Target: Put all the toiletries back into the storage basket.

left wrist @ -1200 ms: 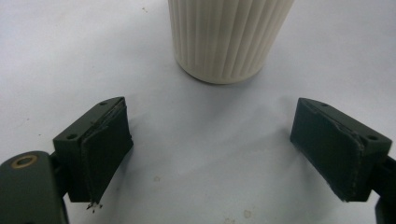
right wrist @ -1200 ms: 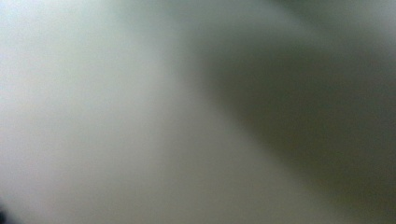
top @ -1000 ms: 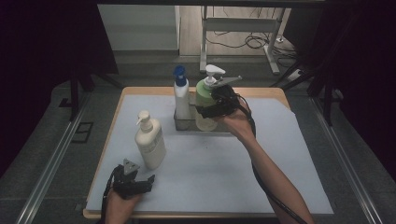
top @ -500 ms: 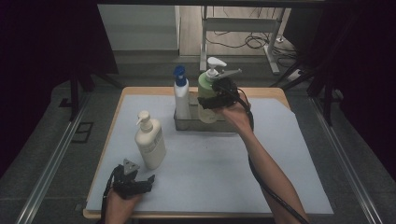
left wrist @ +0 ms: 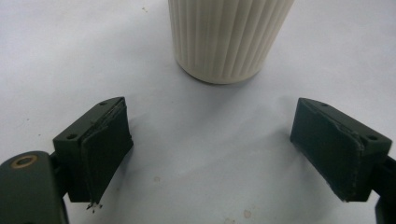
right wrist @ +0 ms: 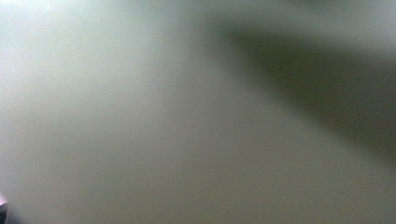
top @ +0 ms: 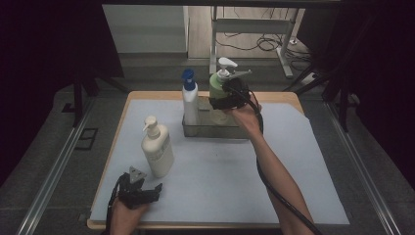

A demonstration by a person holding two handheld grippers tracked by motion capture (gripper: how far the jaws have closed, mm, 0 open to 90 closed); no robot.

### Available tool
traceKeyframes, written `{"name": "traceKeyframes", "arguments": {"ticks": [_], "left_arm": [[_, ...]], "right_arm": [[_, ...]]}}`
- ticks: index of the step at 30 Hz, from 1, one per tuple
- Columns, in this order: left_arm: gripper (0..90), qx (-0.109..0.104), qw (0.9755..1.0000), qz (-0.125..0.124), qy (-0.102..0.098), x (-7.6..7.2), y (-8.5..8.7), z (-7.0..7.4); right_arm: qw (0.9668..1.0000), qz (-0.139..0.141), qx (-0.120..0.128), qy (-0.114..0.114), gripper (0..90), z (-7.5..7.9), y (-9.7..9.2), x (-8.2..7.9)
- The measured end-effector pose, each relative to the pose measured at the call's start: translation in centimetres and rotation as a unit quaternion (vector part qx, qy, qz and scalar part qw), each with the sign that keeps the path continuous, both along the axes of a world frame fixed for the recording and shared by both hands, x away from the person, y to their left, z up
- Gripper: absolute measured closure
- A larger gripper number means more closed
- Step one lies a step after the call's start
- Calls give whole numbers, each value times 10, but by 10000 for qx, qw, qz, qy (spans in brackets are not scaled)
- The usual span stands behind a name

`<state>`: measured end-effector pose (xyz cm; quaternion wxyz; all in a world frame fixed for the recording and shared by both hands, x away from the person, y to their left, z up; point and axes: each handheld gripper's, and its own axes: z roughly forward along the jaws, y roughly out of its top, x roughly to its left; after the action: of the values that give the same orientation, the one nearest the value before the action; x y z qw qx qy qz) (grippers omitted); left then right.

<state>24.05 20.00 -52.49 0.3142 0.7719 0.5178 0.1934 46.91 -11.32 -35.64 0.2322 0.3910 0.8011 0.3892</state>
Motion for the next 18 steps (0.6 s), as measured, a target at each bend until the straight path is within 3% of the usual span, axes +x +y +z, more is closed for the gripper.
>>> {"name": "traceKeyframes", "arguments": {"ticks": [18], "left_arm": [[118,0,10000,-1,3,0,0,0]], "right_arm": [[9995,45,-117,292,128,-24,3,8]]}}
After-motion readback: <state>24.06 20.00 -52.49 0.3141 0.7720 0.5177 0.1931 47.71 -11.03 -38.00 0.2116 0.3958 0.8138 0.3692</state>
